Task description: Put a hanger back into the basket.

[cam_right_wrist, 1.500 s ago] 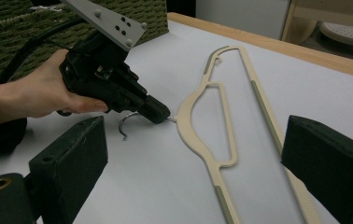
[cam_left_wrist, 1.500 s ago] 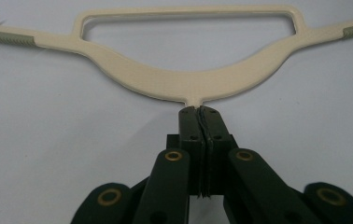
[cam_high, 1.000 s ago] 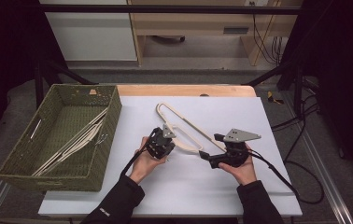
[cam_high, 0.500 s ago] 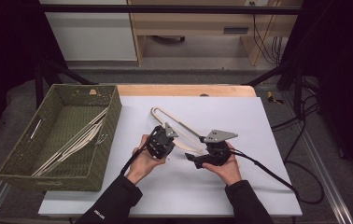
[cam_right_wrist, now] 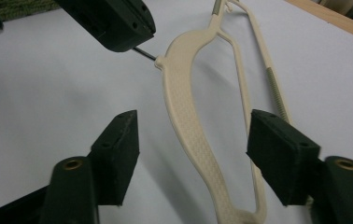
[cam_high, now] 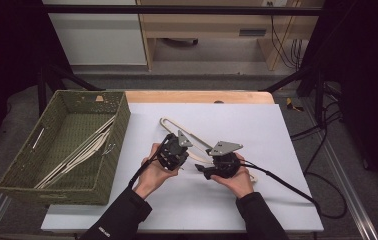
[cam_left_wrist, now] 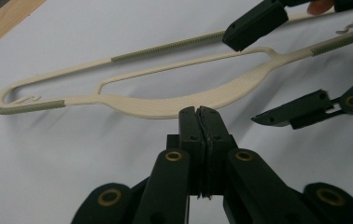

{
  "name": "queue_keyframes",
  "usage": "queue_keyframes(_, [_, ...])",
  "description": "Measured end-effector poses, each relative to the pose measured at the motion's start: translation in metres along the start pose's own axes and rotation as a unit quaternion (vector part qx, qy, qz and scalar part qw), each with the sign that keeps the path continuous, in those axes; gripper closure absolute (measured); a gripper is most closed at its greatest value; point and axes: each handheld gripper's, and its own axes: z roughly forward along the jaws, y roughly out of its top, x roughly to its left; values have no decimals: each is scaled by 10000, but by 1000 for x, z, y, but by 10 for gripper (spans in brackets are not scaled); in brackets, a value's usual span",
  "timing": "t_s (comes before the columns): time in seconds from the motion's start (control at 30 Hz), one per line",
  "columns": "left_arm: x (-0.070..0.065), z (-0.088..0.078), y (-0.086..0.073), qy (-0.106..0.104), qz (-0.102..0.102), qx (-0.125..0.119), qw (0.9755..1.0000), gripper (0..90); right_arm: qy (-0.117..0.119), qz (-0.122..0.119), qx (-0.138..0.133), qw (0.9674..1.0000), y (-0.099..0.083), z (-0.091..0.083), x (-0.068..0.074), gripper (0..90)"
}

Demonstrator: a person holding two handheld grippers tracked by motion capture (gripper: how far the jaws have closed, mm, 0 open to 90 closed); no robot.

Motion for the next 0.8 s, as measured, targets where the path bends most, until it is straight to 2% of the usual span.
queue_keyframes(0.2, [-4, -4, 1, -58, 44, 6, 10000, 888, -102, -248, 101, 9996, 1, 6, 5, 505])
queue_keyframes(0.37, [-8, -6, 0, -96, 48, -81, 9999, 888, -52, -336, 149, 9993, 0, 7, 5, 650])
queue_keyframes(0.43, [-8, -6, 1, -87, 64, -69, 9999, 888, 60, -320, 158, 9993, 0, 7, 5, 699])
queue_keyframes(0.63, [-8, -8, 1, -135, 58, -100, 9998, 887, 55, -502, 163, 9986, 0, 5, 6, 719])
queue_keyframes(0.7, [-8, -8, 0, -171, 158, -145, 9996, 884, 80, -575, 162, 9982, 0, 5, 6, 725])
queue_keyframes(0.8, [-3, -15, -1, -391, 121, -340, 9986, 866, 54, -605, 146, 9980, 1, 3, 6, 733])
